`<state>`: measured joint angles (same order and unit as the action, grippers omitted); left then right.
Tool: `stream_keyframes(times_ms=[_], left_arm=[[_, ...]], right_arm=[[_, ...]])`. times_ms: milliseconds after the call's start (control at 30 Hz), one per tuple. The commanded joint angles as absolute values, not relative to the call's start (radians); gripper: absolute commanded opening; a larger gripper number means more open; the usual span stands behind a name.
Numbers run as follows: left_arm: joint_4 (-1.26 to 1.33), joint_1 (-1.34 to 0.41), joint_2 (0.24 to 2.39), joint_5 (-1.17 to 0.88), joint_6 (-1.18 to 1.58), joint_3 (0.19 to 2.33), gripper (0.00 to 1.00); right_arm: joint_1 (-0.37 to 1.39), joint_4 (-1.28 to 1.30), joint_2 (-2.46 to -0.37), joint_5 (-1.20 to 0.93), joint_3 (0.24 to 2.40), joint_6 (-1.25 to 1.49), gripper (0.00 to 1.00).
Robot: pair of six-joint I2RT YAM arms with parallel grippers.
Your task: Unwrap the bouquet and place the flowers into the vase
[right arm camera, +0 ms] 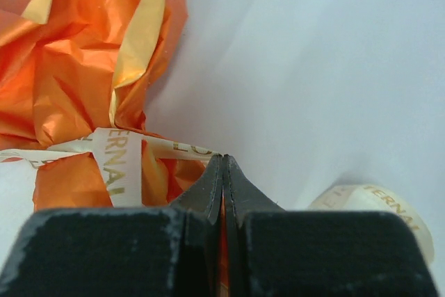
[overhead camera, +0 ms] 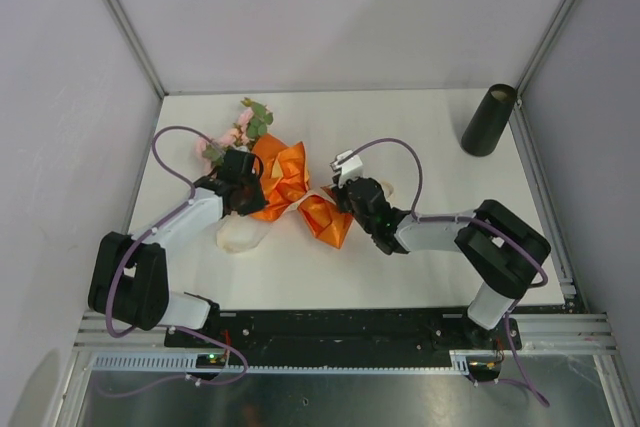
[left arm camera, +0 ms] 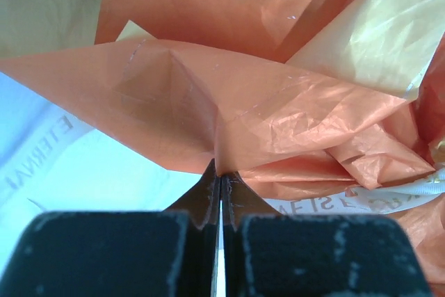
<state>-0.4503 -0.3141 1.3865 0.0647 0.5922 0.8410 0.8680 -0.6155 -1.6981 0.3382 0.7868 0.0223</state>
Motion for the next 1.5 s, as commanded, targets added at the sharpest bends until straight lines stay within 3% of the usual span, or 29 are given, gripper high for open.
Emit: stream_keyframes(times_ms=[0,200,533,867,933,1267,1467], left_arm=[[-0.492,-0.306,1.368,0.137,0.540,0.889,0.00],[-0.513,-0.305,1.364,0.166,0.521,0.938,0.00],[-0.514,-0.307,1.386,0.108,0.516,0.975,0.00],[-0.503,-0.307,1.382,0.015,0.492,0.966,0.00],[-0.501,-0.307,1.384,0.009,0.487,0.965,0.00],[-0.490,-0.307,1.388,-0.071,0.480,0.958,0.00],[-0.483,-0.308,1.378,-0.084,0.484,0.953,0.00]], right_arm=[[0.809,-0.570,-1.617,0.509,0.770,0.129,0.00],[0.747,-0.474,-1.550,0.451,0.748,0.211,0.00],[0.778,-0.474,-1.468,-0.105,0.730,0.102,0.01],[0.759,-0.350,-1.525,-0.173,0.822,0.044,0.43],[0.757,-0.316,-1.549,-0.191,0.843,0.017,0.48],[0.768,-0.261,-1.604,-0.285,0.896,-0.043,0.50],[0.873,-0.379,-1.652,-0.124,0.906,-0.058,0.56]])
